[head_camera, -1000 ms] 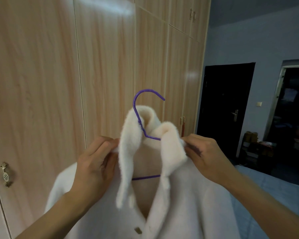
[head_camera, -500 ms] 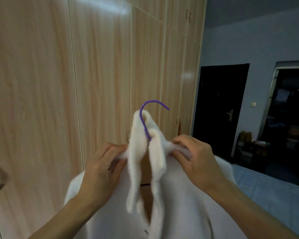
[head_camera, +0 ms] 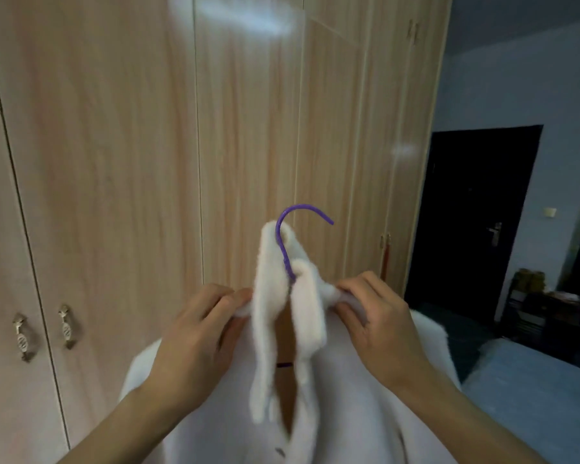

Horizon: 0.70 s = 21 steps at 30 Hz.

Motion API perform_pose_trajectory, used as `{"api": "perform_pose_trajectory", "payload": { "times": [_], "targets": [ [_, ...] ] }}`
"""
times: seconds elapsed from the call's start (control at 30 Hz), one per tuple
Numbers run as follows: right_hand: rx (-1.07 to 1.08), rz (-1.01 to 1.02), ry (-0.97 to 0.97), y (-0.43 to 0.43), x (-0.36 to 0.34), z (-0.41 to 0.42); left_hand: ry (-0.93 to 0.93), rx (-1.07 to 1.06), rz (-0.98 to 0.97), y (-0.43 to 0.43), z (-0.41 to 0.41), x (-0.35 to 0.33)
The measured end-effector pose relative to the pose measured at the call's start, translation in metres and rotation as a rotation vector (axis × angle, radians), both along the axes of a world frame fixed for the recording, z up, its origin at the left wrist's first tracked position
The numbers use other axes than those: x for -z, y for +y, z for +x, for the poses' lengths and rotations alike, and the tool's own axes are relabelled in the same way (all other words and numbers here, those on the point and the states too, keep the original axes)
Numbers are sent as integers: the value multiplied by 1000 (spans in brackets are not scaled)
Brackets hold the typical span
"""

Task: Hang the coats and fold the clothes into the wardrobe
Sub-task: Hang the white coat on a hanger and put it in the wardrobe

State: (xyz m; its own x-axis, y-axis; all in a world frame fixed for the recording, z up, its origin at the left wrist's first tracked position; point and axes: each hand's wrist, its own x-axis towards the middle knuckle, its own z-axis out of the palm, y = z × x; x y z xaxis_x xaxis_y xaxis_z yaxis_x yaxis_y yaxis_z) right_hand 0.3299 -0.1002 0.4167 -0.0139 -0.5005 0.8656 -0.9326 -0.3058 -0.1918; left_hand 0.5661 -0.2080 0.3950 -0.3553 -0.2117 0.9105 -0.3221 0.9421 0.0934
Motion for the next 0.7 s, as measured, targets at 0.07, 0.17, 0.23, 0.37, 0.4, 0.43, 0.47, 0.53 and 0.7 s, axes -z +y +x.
{"api": "perform_pose_trajectory", "payload": {
  "times": [0.07, 0.17, 0.23, 0.37, 0.4, 0.43, 0.47, 0.53, 0.7],
  "targets": [
    [-38, 9, -5, -17, 4, 20, -26, -52, -11, -10, 25, 5],
    [-97, 51, -20, -44, 12, 50, -16, -70, 21, -23, 61, 15],
    [-147, 99, -36, -61, 20, 70, -4, -105, 58, -30, 85, 23],
    [-256, 177, -75, -89, 34, 109, 32, -216, 98, -41, 131, 42],
    [-276, 189, -76, -97, 36, 119, 48, -235, 113, -44, 142, 45],
    [-294, 196, -68, -105, 38, 128, 67, -250, 127, -46, 153, 49],
    [-315, 202, -54, -113, 39, 137, 87, -267, 141, -48, 163, 53],
    [-372, 228, -33, -133, 44, 155, 119, -312, 164, -52, 182, 61],
    [-488, 309, -14, -185, 60, 189, 156, -452, 219, -68, 216, 82]
  ]
}}
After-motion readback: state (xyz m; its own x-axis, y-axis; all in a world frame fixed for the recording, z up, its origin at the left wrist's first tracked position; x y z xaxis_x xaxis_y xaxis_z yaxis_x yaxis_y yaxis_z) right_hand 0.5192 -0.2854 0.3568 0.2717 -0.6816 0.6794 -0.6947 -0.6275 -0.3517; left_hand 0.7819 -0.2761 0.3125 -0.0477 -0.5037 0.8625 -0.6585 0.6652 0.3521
